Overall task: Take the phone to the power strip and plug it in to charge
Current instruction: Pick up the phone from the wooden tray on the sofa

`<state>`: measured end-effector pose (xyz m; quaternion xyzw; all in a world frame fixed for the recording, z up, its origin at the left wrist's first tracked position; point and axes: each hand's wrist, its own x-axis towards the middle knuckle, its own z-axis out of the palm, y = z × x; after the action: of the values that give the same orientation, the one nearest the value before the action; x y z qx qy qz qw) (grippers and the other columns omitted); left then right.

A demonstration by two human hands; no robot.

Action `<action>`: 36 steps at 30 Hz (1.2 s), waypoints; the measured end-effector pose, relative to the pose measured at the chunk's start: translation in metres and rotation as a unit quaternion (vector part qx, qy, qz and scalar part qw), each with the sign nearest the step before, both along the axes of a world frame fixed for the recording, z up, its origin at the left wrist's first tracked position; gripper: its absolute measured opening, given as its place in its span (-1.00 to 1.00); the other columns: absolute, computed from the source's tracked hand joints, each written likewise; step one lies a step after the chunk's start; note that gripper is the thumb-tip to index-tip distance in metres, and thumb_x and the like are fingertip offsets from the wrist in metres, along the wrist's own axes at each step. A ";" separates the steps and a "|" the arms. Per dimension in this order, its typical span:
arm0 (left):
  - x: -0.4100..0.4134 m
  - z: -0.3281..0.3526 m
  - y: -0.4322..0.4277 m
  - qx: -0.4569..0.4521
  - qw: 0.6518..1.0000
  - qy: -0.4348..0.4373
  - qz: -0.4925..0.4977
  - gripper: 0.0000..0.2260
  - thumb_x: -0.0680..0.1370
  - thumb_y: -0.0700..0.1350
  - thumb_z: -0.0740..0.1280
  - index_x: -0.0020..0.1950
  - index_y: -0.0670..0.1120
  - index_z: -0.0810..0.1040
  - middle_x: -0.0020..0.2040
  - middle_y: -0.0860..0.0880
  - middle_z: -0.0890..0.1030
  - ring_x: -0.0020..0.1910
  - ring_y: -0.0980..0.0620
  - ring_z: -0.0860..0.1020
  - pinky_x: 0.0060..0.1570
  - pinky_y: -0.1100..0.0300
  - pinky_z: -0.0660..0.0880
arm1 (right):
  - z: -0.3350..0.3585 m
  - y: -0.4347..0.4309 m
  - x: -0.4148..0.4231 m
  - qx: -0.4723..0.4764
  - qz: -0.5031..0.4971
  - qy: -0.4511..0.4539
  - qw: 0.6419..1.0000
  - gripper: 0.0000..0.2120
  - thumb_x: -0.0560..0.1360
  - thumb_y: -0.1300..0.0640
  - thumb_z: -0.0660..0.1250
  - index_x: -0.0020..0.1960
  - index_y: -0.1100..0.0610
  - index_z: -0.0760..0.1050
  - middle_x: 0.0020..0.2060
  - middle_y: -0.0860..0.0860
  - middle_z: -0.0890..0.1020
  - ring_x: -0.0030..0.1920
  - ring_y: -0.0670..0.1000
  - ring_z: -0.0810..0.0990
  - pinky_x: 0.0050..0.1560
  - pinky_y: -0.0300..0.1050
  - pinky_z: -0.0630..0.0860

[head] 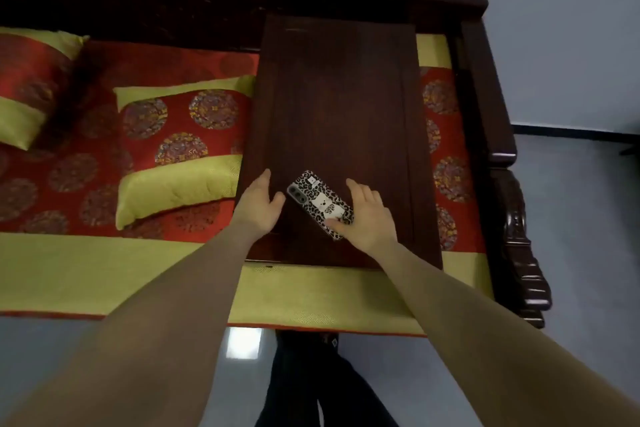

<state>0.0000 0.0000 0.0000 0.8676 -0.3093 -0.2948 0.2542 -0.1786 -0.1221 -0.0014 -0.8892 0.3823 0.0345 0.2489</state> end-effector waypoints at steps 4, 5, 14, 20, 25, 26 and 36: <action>0.000 -0.021 -0.016 0.038 0.999 0.024 -0.027 -0.39 0.57 -0.10 0.19 0.55 -0.19 0.02 0.58 -0.20 0.10 0.57 -0.11 0.02 0.51 0.06 0.00 | -0.023 0.002 0.010 0.017 -0.005 0.052 0.998 0.05 0.25 -0.35 0.43 0.52 0.03 0.01 0.40 -0.01 0.34 0.38 0.07 0.28 0.29 0.20 0.34; -0.002 -0.026 -0.020 0.047 0.998 0.032 -0.035 -0.38 0.57 -0.09 0.20 0.56 -0.18 0.02 0.58 -0.19 0.10 0.57 -0.10 0.01 0.52 0.03 0.00 | -0.029 0.004 0.011 0.012 0.002 0.062 0.998 0.06 0.24 -0.34 0.45 0.52 0.03 0.00 0.39 -0.01 0.35 0.38 0.06 0.28 0.29 0.20 0.34; -0.010 -0.037 -0.063 0.047 0.989 0.097 0.097 -0.34 0.43 -0.03 0.36 0.48 -0.14 0.24 0.36 -0.19 0.43 0.36 -0.18 0.38 0.33 -0.03 0.34 | -0.048 0.000 0.014 0.007 0.002 0.023 1.000 -0.01 0.24 0.04 0.56 0.50 0.08 0.07 0.30 0.00 0.42 0.30 0.08 0.33 0.23 0.14 0.39; 0.009 -0.036 -0.066 0.071 0.942 0.290 0.155 -0.56 0.34 0.04 0.52 0.11 -0.17 0.58 0.11 -0.15 0.65 0.13 -0.12 0.60 0.19 0.07 0.47 | -0.045 -0.013 0.003 0.015 0.046 0.025 0.999 0.01 0.18 0.08 0.54 0.49 0.07 0.08 0.32 0.00 0.36 0.31 0.06 0.27 0.26 0.11 0.35; -0.003 -0.022 -0.056 -0.034 0.898 0.398 0.183 -0.81 0.45 -0.13 0.45 -0.02 -0.11 0.50 -0.02 -0.11 0.63 -0.12 -0.02 0.64 -0.29 0.23 0.62 | -0.031 -0.016 0.007 -0.011 0.070 0.016 0.997 -0.09 0.19 0.10 0.48 0.45 0.09 0.15 0.29 0.02 0.36 0.30 0.07 0.28 0.23 0.13 0.41; -0.003 -0.018 -0.054 -0.050 0.894 0.403 0.191 -0.79 0.46 -0.13 0.43 0.02 -0.14 0.49 -0.01 -0.11 0.63 -0.11 -0.02 0.64 -0.30 0.24 0.61 | -0.026 -0.017 0.009 -0.013 0.073 0.009 0.997 -0.10 0.19 0.09 0.47 0.45 0.08 0.16 0.29 0.01 0.36 0.30 0.07 0.28 0.22 0.12 0.41; 0.016 0.027 0.055 -0.251 0.801 0.399 0.369 -0.80 0.45 -0.08 0.44 0.02 -0.05 0.53 0.01 -0.09 0.68 -0.10 -0.01 0.66 -0.15 0.13 0.63 | 0.044 0.005 0.081 -0.043 0.303 -0.063 0.950 -0.15 0.25 -0.17 0.44 0.45 0.05 0.22 0.29 -0.02 0.40 0.28 0.03 0.32 0.18 0.03 0.34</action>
<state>0.0158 0.0548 0.0269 0.6280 0.0998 -0.4107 0.6535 -0.0971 -0.1174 0.0427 -0.9733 0.0800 0.0356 0.2122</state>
